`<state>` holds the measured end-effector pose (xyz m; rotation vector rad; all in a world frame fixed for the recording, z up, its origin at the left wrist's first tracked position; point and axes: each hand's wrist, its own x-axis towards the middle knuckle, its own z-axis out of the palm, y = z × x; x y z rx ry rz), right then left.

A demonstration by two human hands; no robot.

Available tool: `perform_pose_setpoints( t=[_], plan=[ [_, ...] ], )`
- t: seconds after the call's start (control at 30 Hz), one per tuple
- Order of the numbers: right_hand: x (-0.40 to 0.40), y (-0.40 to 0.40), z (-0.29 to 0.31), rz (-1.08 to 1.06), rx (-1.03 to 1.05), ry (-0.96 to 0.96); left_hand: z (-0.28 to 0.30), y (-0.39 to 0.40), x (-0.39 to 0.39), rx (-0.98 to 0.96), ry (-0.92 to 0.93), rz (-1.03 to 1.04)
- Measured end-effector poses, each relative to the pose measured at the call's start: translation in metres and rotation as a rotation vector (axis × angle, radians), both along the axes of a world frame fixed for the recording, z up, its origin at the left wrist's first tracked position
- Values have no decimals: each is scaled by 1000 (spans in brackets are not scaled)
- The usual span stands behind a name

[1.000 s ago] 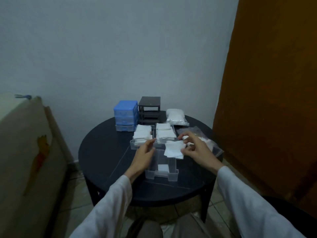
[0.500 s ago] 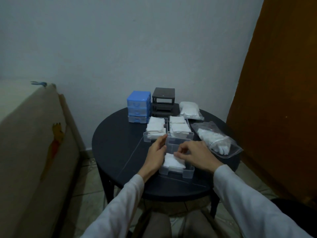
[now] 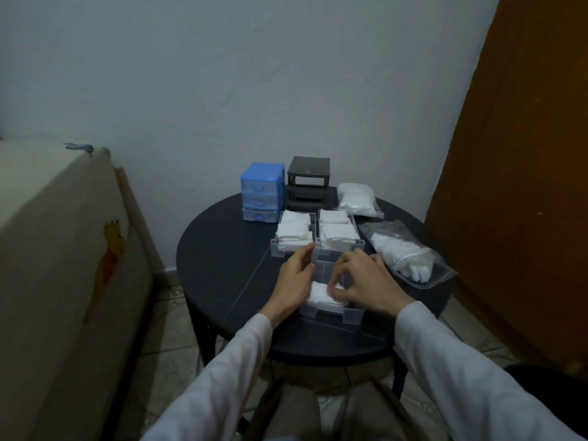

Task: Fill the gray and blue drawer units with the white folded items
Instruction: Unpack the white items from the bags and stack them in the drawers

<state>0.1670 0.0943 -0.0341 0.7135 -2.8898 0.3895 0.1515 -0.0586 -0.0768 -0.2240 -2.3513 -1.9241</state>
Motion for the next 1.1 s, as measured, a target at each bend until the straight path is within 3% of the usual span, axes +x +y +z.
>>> perform_pose_setpoints(
  t=[0.23, 0.4, 0.63, 0.8, 1.1],
  plan=[
    [3, 20, 11, 24, -295, -15, 17, 4, 5, -189, 229, 81],
    [12, 62, 15, -101, -358, -20, 42, 44, 15, -262, 350, -22],
    [24, 115, 3, -358, -408, 43, 59, 112, 1, -453, 396, -209],
    [24, 127, -8, -393, -424, 53, 62, 137, -11, -638, 378, -266],
    [4, 131, -29, -455, -396, 80, 50, 142, -19, -608, 368, -357]
  ],
)
